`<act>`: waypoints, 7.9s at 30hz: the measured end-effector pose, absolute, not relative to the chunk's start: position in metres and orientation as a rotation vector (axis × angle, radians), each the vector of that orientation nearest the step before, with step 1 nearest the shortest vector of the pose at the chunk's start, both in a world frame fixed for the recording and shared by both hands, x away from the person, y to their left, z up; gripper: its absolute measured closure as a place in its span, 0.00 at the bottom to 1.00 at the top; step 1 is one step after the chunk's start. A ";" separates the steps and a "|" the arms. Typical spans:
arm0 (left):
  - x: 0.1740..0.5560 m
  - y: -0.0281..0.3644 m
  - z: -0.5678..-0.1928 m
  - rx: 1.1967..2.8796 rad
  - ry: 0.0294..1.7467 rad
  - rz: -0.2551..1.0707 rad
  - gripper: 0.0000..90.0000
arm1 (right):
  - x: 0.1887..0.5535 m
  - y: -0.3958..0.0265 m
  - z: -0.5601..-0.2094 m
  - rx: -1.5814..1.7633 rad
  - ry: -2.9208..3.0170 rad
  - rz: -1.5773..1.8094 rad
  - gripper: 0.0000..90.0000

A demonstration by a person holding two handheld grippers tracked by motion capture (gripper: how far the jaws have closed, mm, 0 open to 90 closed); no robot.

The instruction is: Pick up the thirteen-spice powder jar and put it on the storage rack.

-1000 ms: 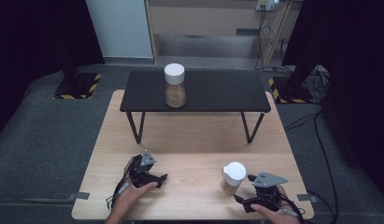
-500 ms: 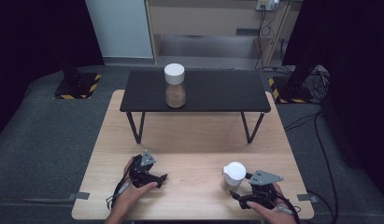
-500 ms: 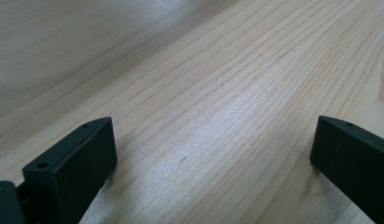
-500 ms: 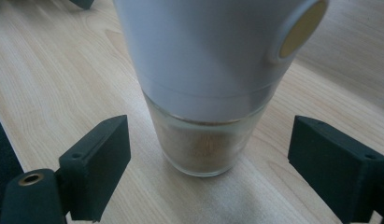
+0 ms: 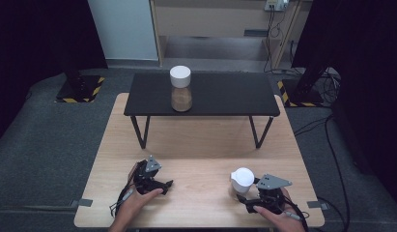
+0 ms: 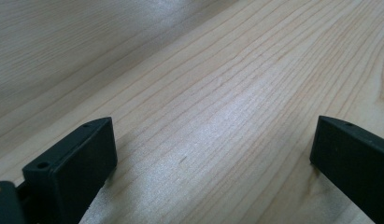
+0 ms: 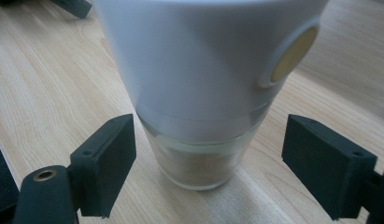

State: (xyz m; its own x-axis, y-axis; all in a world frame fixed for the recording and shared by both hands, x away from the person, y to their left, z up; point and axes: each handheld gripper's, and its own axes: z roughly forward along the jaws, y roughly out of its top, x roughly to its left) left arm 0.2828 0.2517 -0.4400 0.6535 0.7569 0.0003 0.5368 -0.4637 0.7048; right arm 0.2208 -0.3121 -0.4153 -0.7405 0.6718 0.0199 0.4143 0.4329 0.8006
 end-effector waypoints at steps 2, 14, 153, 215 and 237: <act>0.283 0.252 -0.440 2.181 0.998 0.412 0.00 | 0.221 -0.312 -0.416 0.939 2.385 1.209 0.21; 0.283 0.252 -0.440 2.181 0.998 0.412 0.00 | 0.221 -0.310 -0.417 0.953 2.366 1.216 0.21; 0.283 0.252 -0.440 2.181 0.998 0.412 0.00 | 0.273 -0.295 -0.324 0.942 2.250 1.269 0.35; 0.283 0.252 -0.440 2.182 0.996 0.411 0.00 | 0.317 -0.285 -0.227 0.907 2.252 1.301 0.35; 0.283 0.252 -0.440 2.182 0.995 0.411 0.00 | 0.345 -0.279 -0.212 0.928 2.241 1.290 0.35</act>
State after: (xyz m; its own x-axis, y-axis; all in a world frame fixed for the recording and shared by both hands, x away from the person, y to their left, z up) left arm 0.2832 0.2519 -0.4400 0.6553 0.7554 0.0008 0.5355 -0.4653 0.7047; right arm 0.3451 -0.2788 -0.2123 -0.7035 0.7106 -0.0085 0.3495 0.3564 0.8665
